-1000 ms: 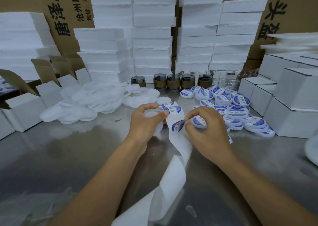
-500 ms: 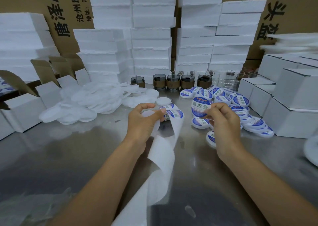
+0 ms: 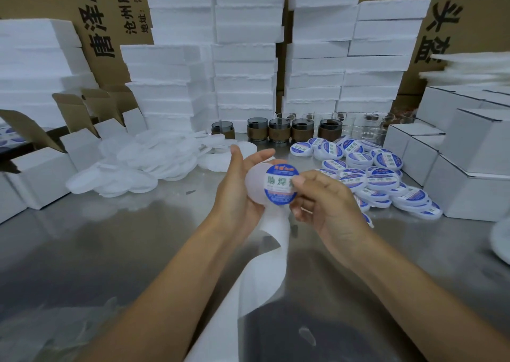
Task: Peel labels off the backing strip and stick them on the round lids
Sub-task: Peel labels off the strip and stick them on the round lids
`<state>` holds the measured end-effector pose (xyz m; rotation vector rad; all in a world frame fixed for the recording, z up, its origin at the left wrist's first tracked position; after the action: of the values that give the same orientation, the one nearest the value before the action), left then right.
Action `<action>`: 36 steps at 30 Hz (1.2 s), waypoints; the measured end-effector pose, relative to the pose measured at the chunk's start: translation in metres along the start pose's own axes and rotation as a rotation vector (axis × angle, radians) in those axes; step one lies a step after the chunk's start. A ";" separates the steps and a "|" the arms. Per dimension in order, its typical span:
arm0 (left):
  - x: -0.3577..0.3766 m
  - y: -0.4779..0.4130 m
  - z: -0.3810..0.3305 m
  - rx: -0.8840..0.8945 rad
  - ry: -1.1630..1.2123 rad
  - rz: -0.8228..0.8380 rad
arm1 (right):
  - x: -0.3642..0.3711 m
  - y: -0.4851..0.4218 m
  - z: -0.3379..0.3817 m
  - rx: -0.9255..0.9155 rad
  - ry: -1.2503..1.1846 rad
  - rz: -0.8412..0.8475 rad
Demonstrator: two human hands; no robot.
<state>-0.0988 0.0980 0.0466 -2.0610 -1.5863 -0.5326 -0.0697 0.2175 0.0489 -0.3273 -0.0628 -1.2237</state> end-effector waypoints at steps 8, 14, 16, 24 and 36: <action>0.007 -0.003 0.007 -0.006 -0.057 0.056 | -0.001 0.002 -0.007 0.022 0.160 -0.090; 0.004 -0.005 0.010 0.006 -0.112 0.055 | -0.004 0.003 -0.007 0.038 0.162 -0.171; 0.004 -0.004 0.010 0.007 -0.125 0.064 | -0.005 0.003 -0.007 0.041 0.165 -0.190; 0.003 -0.005 0.011 0.006 -0.121 0.091 | -0.009 0.002 -0.008 0.074 0.173 -0.248; 0.011 0.001 0.008 0.002 -0.140 0.215 | -0.010 0.004 -0.007 0.099 0.181 -0.246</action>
<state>-0.0947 0.1108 0.0457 -2.2761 -1.4140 -0.3153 -0.0704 0.2256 0.0393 -0.1229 -0.0071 -1.4844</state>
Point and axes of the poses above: each hand's wrist, its own y-axis away from the middle knuckle, its own x-axis out of the palm, z = x × y, the point moved 5 cm from there along -y, towards the middle knuckle, and after that the axes turned 8 degrees about z, right-handed, at the moved point
